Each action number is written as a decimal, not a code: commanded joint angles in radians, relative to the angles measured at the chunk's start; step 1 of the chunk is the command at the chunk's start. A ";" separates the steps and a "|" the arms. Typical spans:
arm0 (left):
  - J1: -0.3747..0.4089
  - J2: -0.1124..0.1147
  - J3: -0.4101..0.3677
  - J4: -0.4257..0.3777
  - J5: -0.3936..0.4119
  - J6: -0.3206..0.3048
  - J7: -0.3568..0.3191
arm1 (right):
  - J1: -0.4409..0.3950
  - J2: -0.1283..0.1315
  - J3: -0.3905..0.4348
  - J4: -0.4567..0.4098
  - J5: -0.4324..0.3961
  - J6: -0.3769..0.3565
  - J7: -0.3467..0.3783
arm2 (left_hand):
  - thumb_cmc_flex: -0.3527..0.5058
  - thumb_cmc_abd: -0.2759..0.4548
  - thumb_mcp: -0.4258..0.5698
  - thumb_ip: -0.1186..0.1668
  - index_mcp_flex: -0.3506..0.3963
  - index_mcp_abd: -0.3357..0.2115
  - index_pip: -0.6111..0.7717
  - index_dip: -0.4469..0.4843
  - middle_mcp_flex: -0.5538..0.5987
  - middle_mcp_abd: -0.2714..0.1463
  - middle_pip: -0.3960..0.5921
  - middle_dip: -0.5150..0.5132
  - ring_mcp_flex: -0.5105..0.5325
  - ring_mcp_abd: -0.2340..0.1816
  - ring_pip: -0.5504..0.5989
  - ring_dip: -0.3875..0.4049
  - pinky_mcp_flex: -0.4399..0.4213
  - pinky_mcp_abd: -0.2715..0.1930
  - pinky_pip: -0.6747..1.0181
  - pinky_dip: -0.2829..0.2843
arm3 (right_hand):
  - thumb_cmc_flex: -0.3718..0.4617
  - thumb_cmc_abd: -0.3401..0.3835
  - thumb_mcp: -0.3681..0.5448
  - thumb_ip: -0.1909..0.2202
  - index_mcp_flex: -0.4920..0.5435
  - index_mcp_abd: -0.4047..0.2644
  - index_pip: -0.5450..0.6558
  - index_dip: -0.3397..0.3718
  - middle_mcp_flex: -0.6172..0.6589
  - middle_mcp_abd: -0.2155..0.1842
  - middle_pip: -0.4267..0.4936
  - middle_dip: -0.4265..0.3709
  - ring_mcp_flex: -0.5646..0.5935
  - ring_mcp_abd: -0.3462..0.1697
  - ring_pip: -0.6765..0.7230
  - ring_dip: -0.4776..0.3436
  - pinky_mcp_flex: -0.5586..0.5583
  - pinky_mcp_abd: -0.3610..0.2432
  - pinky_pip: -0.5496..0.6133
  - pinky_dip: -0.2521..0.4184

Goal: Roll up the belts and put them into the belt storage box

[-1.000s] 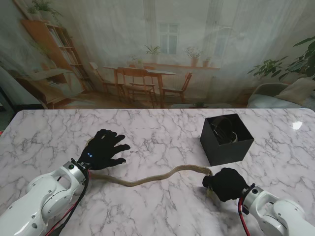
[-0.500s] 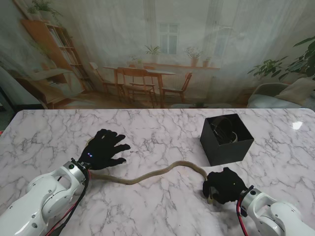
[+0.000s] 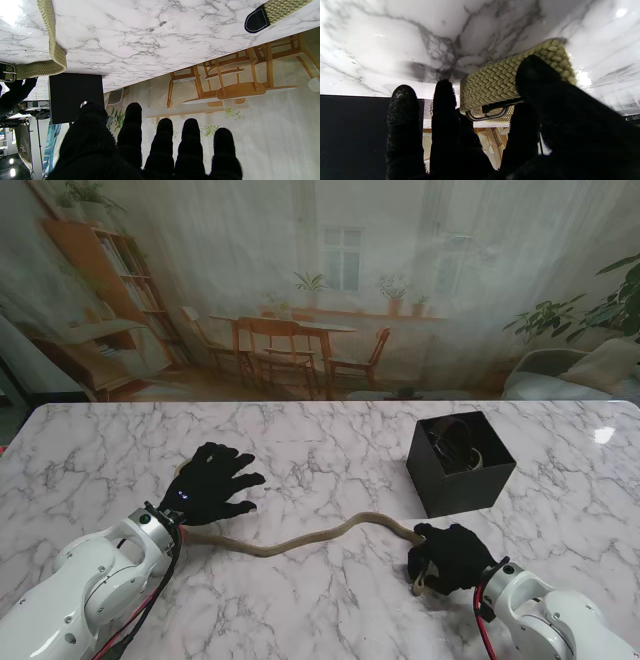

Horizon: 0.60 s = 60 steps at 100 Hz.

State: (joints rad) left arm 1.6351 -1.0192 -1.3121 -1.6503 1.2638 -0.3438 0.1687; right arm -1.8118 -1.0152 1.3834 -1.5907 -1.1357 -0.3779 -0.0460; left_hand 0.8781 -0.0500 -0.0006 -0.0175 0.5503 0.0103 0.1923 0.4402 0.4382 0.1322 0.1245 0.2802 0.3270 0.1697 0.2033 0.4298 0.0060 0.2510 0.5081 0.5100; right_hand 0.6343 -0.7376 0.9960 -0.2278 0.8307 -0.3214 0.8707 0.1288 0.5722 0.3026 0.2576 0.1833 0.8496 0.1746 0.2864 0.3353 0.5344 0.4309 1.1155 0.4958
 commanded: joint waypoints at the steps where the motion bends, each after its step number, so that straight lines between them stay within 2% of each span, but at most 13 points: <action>1: 0.001 -0.003 0.002 0.001 -0.003 -0.003 -0.012 | 0.002 -0.005 -0.013 0.030 -0.012 0.013 -0.010 | 0.010 0.053 -0.027 0.001 0.011 0.024 0.007 0.009 0.003 0.016 -0.016 0.013 0.009 0.012 -0.031 0.000 -0.019 0.034 -0.041 0.009 | -0.030 0.032 -0.013 -0.027 0.154 0.224 0.159 0.024 0.076 -0.042 0.027 0.009 0.117 -0.052 0.144 0.098 0.076 -0.065 0.121 0.057; 6: 0.001 -0.003 0.002 0.001 -0.003 -0.002 -0.012 | 0.008 -0.006 -0.021 0.041 -0.018 0.017 -0.036 | 0.010 0.055 -0.026 0.002 0.011 0.023 0.007 0.009 0.000 0.018 -0.017 0.013 0.008 0.013 -0.031 0.000 -0.019 0.035 -0.042 0.009 | -0.028 0.040 -0.017 -0.030 0.149 0.226 0.157 0.023 0.169 -0.072 0.064 0.025 0.189 -0.076 0.218 0.168 0.132 -0.119 0.200 0.098; 16: 0.001 -0.003 0.002 0.001 -0.003 -0.003 -0.012 | 0.016 -0.008 -0.032 0.057 -0.021 0.022 -0.078 | 0.010 0.053 -0.027 0.002 0.013 0.025 0.008 0.010 0.000 0.017 -0.016 0.013 0.009 0.013 -0.030 0.000 -0.018 0.034 -0.042 0.009 | -0.021 0.056 -0.024 -0.034 0.138 0.249 0.153 0.027 0.325 -0.109 0.107 0.039 0.280 -0.090 0.292 0.230 0.193 -0.166 0.290 0.134; 28: 0.002 -0.003 0.002 0.000 -0.002 -0.002 -0.013 | 0.022 -0.011 -0.040 0.072 -0.024 0.026 -0.126 | 0.009 0.054 -0.026 0.002 0.012 0.025 0.008 0.010 -0.001 0.016 -0.017 0.013 0.008 0.012 -0.030 0.000 -0.019 0.035 -0.043 0.009 | -0.013 0.069 -0.031 -0.033 0.133 0.260 0.151 0.025 0.472 -0.145 0.145 0.049 0.349 -0.095 0.349 0.272 0.230 -0.172 0.352 0.149; 43: 0.002 -0.003 0.001 0.000 -0.002 -0.003 -0.011 | 0.024 -0.016 -0.044 0.084 -0.024 0.028 -0.183 | 0.007 0.053 -0.027 0.001 0.014 0.024 0.009 0.010 -0.001 0.016 -0.017 0.013 0.008 0.012 -0.030 0.000 -0.019 0.035 -0.044 0.009 | -0.002 0.094 -0.046 -0.030 0.092 0.229 0.132 0.036 0.629 -0.188 0.225 0.102 0.423 -0.097 0.420 0.311 0.271 -0.160 0.426 0.168; 45: 0.002 -0.003 0.001 0.000 -0.003 -0.003 -0.011 | 0.025 -0.016 -0.045 0.087 -0.024 0.028 -0.193 | 0.008 0.053 -0.026 0.002 0.014 0.024 0.009 0.010 -0.001 0.017 -0.017 0.013 0.008 0.012 -0.030 0.000 -0.019 0.035 -0.044 0.009 | 0.002 0.099 -0.051 -0.028 0.069 0.221 0.117 0.042 0.652 -0.197 0.250 0.137 0.435 -0.104 0.440 0.319 0.278 -0.167 0.439 0.165; 60: 0.002 -0.003 0.001 -0.001 -0.003 -0.004 -0.013 | 0.031 -0.018 -0.054 0.102 -0.026 0.036 -0.230 | 0.007 0.053 -0.027 0.001 0.013 0.024 0.008 0.011 0.000 0.015 -0.016 0.013 0.008 0.013 -0.031 0.000 -0.019 0.035 -0.044 0.010 | 0.027 0.114 -0.051 -0.022 -0.077 0.201 0.035 0.027 0.747 -0.253 0.338 0.241 0.463 -0.128 0.589 0.362 0.311 -0.173 0.476 0.152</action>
State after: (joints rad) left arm 1.6361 -1.0194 -1.3130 -1.6506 1.2634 -0.3447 0.1688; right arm -1.7823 -1.0302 1.3366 -1.5032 -1.1588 -0.3503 -0.2688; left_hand 0.8771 -0.0500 -0.0006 -0.0175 0.5503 0.0104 0.1923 0.4402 0.4382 0.1322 0.1245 0.2802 0.3270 0.1698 0.2033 0.4298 0.0046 0.2511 0.4963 0.5101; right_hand 0.6178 -0.6732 0.9098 -0.2721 0.8018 -0.1749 0.8842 0.1391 1.1742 0.1765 0.3940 0.3285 1.3182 0.1134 0.8330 0.6687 0.8275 0.2760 1.5368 0.6460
